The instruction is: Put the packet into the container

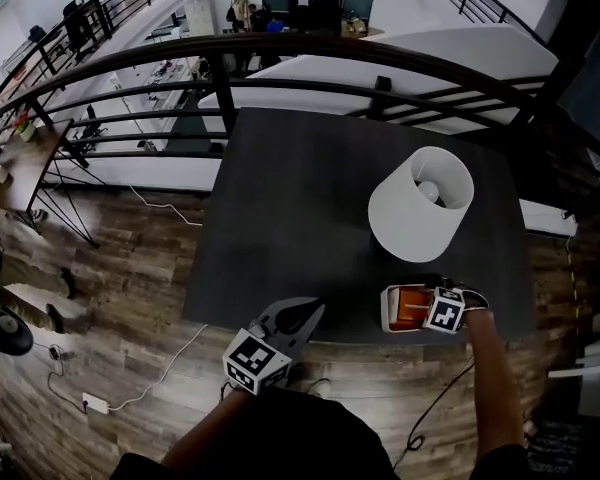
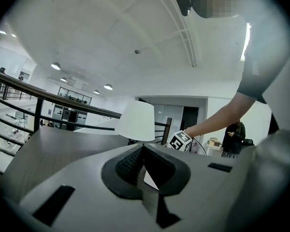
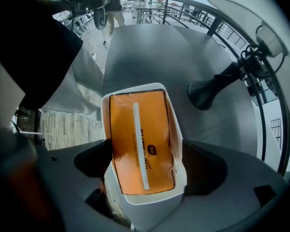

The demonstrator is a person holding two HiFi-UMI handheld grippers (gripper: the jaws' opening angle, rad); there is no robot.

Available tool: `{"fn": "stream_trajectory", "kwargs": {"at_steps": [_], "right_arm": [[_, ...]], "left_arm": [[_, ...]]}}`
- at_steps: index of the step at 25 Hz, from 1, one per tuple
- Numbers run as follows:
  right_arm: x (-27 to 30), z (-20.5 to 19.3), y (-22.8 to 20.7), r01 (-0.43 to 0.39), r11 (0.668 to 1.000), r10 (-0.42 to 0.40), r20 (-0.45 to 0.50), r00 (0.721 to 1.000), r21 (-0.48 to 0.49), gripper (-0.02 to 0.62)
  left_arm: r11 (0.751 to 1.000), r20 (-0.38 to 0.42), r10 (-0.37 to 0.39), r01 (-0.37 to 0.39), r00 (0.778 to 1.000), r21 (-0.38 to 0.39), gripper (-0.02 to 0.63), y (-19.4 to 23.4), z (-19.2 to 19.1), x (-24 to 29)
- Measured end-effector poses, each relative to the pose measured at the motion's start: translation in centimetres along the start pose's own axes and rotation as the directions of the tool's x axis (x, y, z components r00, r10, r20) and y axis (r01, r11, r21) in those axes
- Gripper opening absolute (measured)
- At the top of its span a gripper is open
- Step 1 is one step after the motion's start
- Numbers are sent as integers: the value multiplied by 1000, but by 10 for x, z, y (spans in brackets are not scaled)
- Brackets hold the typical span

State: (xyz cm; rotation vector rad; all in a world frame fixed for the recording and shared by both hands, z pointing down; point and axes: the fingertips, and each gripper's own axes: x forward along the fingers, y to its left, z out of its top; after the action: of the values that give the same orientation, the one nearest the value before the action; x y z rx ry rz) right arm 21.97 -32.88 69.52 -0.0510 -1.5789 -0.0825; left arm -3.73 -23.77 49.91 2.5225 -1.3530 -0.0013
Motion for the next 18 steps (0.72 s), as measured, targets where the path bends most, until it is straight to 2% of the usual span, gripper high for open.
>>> {"fn": "stream_trajectory", "kwargs": {"at_steps": [5, 9, 11, 14, 16, 18], "right_arm": [[-22, 11, -1, 72, 993, -83, 128, 988, 90, 431], [-50, 25, 3, 78, 970, -143, 281, 949, 229, 430], [-68, 35, 4, 82, 950, -196, 370, 908, 302, 424], [-91, 50, 5, 99, 905, -305, 469, 829, 414, 262], [-103, 58, 12, 87, 882, -350, 520, 779, 463, 253], [-118, 65, 17, 54, 852, -402, 583, 706, 521, 222]], "left_arm": [[999, -2, -35, 35, 999, 14, 7, -7, 2, 7], [997, -12, -82, 82, 997, 11, 8, -18, -2, 19], [993, -20, -114, 114, 993, 16, 7, -27, -4, 25], [990, -25, -140, 141, 990, 18, 7, -33, -4, 31], [990, -23, -142, 142, 990, 10, 7, -33, 0, 34], [989, -25, -150, 150, 988, 16, 7, -34, 7, 38]]}}
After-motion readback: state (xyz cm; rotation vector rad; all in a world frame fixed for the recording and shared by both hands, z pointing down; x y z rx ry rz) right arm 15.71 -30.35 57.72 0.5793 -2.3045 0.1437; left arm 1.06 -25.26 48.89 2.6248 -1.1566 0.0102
